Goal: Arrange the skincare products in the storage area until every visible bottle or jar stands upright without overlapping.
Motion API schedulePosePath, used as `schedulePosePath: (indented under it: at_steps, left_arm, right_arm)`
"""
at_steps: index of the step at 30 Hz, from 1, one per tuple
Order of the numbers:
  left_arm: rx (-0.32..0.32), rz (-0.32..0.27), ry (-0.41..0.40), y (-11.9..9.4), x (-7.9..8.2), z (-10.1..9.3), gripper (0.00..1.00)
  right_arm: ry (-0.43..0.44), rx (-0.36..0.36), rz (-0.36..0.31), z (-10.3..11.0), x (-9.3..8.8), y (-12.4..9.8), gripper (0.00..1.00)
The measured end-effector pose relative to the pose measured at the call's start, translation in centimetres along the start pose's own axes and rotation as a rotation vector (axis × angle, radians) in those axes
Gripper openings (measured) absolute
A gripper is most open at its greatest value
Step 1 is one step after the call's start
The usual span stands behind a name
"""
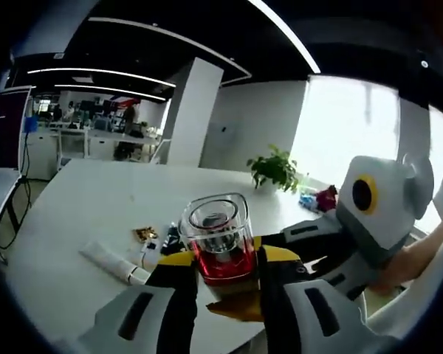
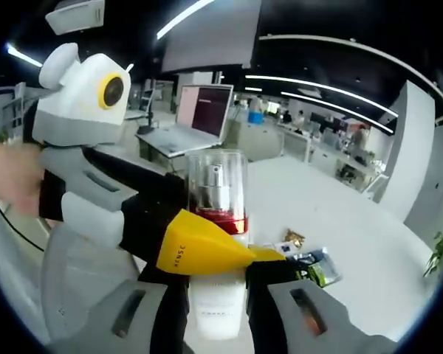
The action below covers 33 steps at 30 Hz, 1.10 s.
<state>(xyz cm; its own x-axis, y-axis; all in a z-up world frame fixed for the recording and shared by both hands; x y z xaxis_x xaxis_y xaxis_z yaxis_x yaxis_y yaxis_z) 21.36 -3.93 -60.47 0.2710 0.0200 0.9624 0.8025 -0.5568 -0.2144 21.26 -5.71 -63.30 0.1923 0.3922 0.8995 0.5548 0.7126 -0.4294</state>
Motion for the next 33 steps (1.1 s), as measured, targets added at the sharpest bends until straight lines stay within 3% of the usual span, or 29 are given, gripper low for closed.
schedulePosePath:
  at_steps: [4, 7, 11, 16, 19, 23, 27, 33]
  left_arm:
    - [-0.009, 0.026, 0.0, 0.9, 0.3, -0.2, 0.26]
    - [-0.036, 0.071, 0.005, 1.5, 0.1, -0.5, 0.25]
    - [-0.086, 0.102, -0.008, 2.2, 0.0, -0.7, 0.25]
    - [-0.204, 0.131, 0.058, 2.8, 0.6, -1.8, 0.25]
    - [-0.322, 0.144, 0.136, 3.0, 1.0, -2.9, 0.25]
    - [-0.461, 0.152, 0.151, 3.1, 1.5, -4.8, 0.25]
    - [-0.544, 0.171, 0.21, 3.6, 1.6, -6.5, 0.24]
    - [-0.658, 0.181, 0.295, 4.5, 1.4, -8.6, 0.24]
  right_arm:
    - [0.093, 0.046, -0.029, -0.5, -0.1, 0.0, 0.29]
    - [0.089, 0.069, -0.021, -1.2, -0.5, 0.1, 0.29]
    - [0.101, 0.166, -0.013, -1.3, -0.6, -0.3, 0.31]
    - [0.127, 0.287, -0.049, -1.9, -0.4, -1.0, 0.32]
    - [0.121, 0.428, -0.074, -2.0, -0.5, -2.0, 0.33]
    - [0.13, 0.594, -0.115, -2.5, -0.5, -3.7, 0.33]
    - [0.057, 0.649, -0.101, -2.6, -1.1, -4.6, 0.34]
    - [0.019, 0.708, -0.085, -3.2, -2.6, -6.1, 0.32]
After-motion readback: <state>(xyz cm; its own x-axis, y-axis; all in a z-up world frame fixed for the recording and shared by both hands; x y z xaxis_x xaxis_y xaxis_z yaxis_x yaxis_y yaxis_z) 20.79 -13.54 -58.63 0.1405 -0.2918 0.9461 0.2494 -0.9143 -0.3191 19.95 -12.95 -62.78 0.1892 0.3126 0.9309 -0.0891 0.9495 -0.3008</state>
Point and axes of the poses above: the point that each gripper's makers call its tool centre point, and the gripper's own axes: y roughly forward along the fingers, z roughly to its left, x roughly out of its top, the point moved 2 cm from there along -y, roughly backward along the fingers, and after that the axes turned 7 degrees about y, right-handed, at the moved point
